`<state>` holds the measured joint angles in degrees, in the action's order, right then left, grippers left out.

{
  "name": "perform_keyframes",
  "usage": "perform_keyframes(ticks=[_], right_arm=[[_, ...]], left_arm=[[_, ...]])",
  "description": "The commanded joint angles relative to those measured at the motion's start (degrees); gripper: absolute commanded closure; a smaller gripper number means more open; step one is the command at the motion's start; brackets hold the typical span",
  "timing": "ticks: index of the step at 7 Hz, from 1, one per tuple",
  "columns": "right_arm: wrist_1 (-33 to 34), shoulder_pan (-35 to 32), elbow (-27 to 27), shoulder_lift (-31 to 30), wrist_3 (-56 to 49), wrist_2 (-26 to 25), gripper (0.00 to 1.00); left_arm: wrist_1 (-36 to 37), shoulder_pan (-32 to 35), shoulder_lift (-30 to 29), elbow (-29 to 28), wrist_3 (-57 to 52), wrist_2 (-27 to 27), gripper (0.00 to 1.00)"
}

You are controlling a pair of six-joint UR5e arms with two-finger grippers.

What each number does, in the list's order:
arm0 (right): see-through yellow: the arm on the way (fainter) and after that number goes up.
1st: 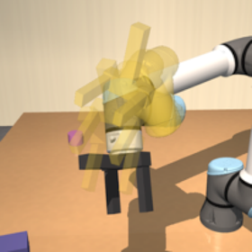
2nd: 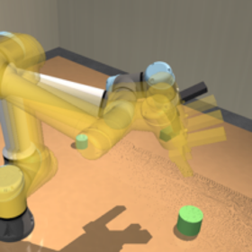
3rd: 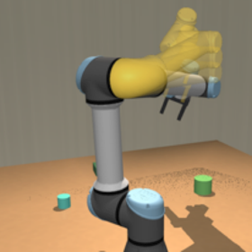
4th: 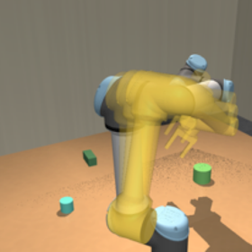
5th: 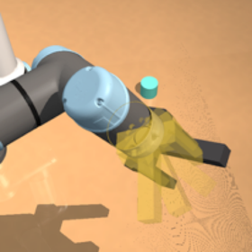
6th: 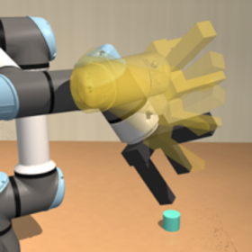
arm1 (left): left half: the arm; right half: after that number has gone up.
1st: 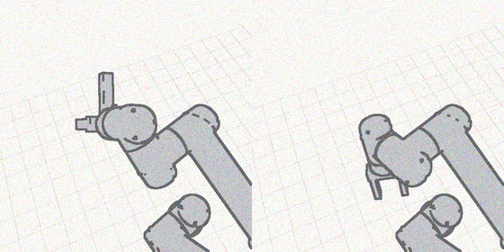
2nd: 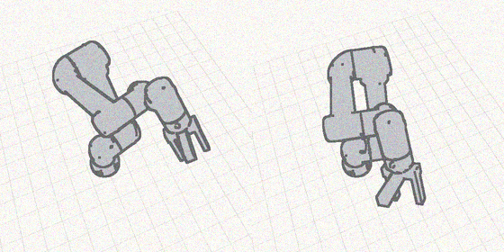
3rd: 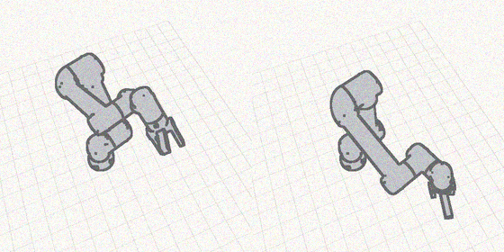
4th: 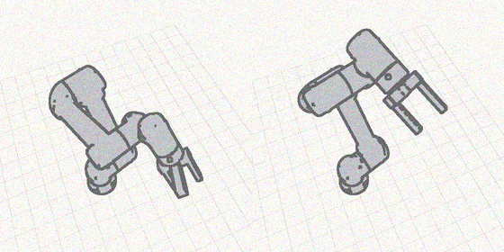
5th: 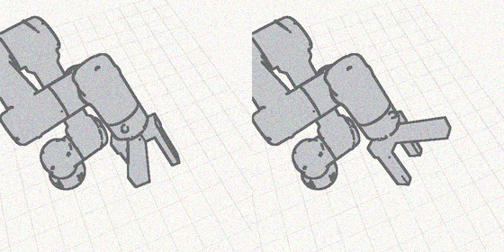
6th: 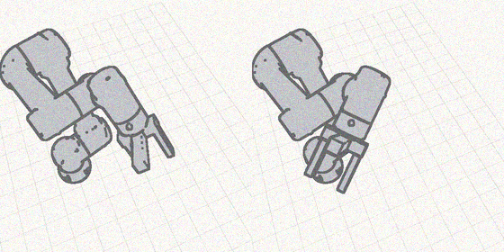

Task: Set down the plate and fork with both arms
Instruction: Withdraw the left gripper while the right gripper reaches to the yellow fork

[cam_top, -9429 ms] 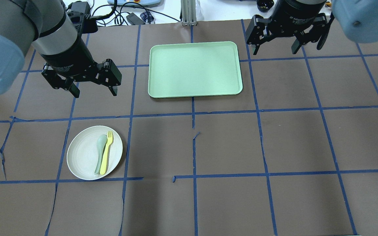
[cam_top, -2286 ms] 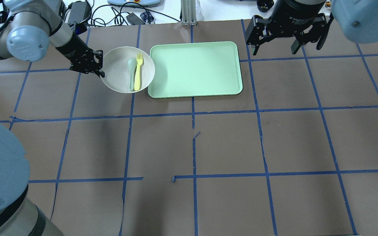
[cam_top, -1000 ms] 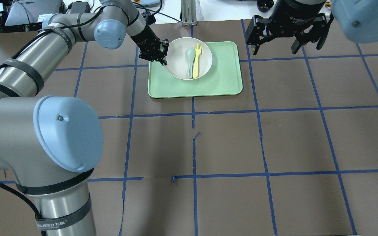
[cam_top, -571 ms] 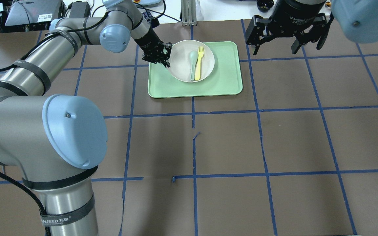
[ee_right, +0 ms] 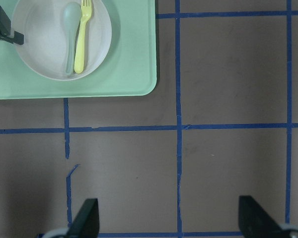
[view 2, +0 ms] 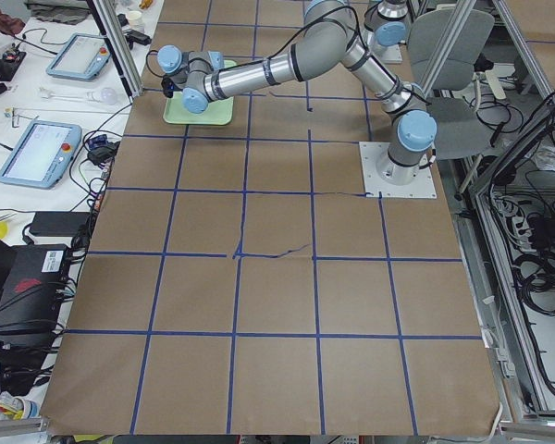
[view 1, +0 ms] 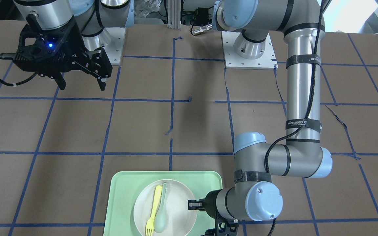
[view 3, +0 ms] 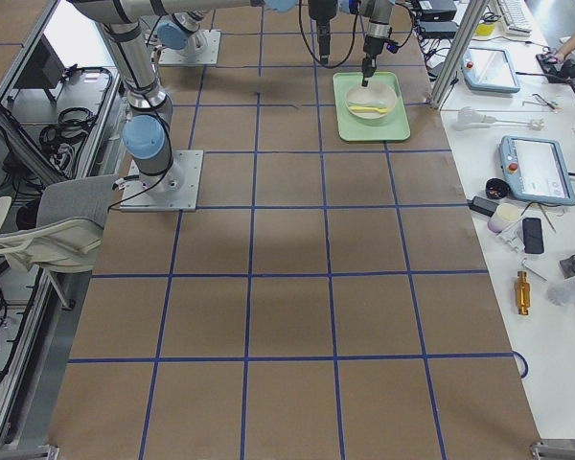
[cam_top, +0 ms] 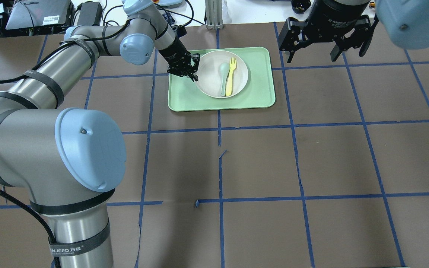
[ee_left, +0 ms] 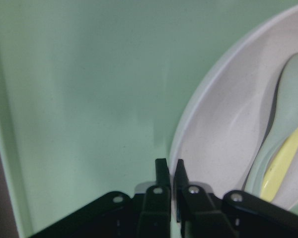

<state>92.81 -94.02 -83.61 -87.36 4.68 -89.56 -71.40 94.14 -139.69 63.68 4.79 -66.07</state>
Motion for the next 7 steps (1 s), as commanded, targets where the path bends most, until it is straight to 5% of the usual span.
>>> perform_keyframes(ticks=[1,2,4,7], right_arm=[[0.0,0.0,-0.1,0.1,0.0,0.0,0.0],[-0.1,-0.2,-0.1,0.8,0.0,0.6,0.0],[10.4,-0.6,-0.3,7.1,0.8,1.3,0.0],[23.4,-2.0,0.0,19.8,0.9,1.7,0.04]], left_arm=[[3.2,0.2,0.5,1.1,0.0,0.5,0.18],[3.0,0.1,2.0,1.1,0.1,0.3,0.0],[-3.6,-1.1,7.7,0.9,0.1,-2.0,0.0],[-20.8,-3.5,20.1,2.2,0.0,-18.4,0.0]])
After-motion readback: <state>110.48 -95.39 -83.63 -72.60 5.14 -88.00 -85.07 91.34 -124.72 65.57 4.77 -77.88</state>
